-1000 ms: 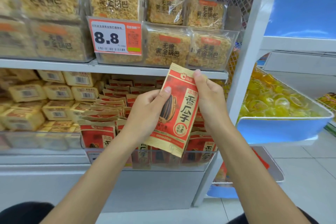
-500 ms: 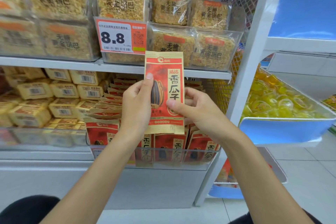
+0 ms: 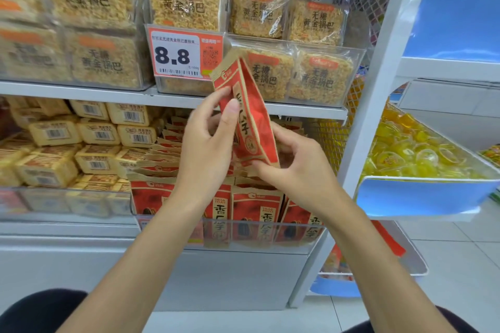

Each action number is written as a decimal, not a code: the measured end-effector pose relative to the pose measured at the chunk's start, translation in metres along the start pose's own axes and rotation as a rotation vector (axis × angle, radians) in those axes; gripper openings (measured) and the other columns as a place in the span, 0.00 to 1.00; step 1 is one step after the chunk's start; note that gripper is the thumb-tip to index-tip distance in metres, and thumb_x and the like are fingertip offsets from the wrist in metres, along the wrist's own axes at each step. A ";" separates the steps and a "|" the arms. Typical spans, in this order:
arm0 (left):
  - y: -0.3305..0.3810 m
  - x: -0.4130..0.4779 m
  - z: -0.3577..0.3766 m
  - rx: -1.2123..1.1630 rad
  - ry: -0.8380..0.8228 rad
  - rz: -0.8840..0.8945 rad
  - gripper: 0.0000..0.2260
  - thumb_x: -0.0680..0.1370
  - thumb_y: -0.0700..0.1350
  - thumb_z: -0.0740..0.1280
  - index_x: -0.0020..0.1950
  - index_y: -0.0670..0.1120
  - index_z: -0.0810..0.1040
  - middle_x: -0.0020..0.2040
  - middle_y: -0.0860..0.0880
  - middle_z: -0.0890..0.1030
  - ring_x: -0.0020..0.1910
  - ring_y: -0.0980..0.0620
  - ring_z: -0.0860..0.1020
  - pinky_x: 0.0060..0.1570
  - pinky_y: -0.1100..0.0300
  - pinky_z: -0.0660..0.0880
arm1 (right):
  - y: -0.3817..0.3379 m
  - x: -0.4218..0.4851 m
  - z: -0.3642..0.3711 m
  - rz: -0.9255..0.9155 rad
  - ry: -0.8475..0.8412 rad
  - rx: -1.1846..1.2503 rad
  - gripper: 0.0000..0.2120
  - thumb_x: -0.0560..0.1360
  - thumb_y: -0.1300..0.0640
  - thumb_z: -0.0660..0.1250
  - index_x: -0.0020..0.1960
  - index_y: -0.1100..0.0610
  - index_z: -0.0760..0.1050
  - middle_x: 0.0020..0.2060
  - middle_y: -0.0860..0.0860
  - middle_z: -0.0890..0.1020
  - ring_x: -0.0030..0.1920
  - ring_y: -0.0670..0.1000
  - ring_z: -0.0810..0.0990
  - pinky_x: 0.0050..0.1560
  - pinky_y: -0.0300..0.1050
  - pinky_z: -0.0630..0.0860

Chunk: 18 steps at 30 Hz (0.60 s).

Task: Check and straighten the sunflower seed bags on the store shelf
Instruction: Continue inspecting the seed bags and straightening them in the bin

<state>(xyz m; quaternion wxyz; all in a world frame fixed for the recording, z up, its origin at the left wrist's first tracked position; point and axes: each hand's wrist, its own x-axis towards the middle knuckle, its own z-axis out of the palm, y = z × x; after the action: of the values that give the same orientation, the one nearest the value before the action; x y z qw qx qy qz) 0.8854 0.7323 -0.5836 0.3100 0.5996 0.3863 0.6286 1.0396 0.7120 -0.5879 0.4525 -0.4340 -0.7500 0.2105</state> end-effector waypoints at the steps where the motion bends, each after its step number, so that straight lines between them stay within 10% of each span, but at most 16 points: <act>1: 0.002 -0.002 0.001 -0.095 -0.045 -0.051 0.23 0.77 0.60 0.63 0.71 0.55 0.70 0.64 0.53 0.78 0.59 0.60 0.79 0.55 0.59 0.79 | 0.000 0.000 -0.001 -0.019 -0.014 -0.083 0.29 0.70 0.49 0.73 0.70 0.40 0.71 0.53 0.42 0.83 0.55 0.48 0.81 0.58 0.48 0.77; 4: 0.006 -0.004 0.005 -0.276 -0.061 -0.183 0.24 0.77 0.59 0.63 0.71 0.51 0.70 0.62 0.52 0.80 0.58 0.56 0.81 0.57 0.55 0.79 | 0.001 0.001 0.001 0.028 -0.079 0.028 0.28 0.70 0.37 0.67 0.68 0.39 0.72 0.63 0.39 0.72 0.66 0.39 0.70 0.66 0.42 0.68; 13: 0.002 -0.005 0.011 -0.421 -0.057 -0.401 0.13 0.85 0.52 0.55 0.62 0.51 0.75 0.50 0.47 0.86 0.48 0.49 0.85 0.44 0.53 0.82 | 0.002 0.001 -0.001 0.155 0.041 0.163 0.40 0.70 0.52 0.76 0.76 0.45 0.59 0.62 0.41 0.75 0.58 0.44 0.78 0.55 0.45 0.79; 18: 0.002 -0.005 0.009 -0.365 -0.175 -0.381 0.13 0.85 0.52 0.56 0.62 0.52 0.77 0.50 0.48 0.86 0.48 0.49 0.85 0.44 0.51 0.82 | 0.003 0.004 -0.003 0.219 0.100 0.464 0.14 0.76 0.60 0.69 0.61 0.56 0.75 0.53 0.52 0.85 0.51 0.50 0.85 0.50 0.45 0.81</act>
<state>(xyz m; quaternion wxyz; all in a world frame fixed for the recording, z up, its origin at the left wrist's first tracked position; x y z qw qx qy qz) 0.8946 0.7278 -0.5851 0.5577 0.5025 0.3443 0.5639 1.0426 0.7172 -0.5865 0.5510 -0.4071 -0.6068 0.4031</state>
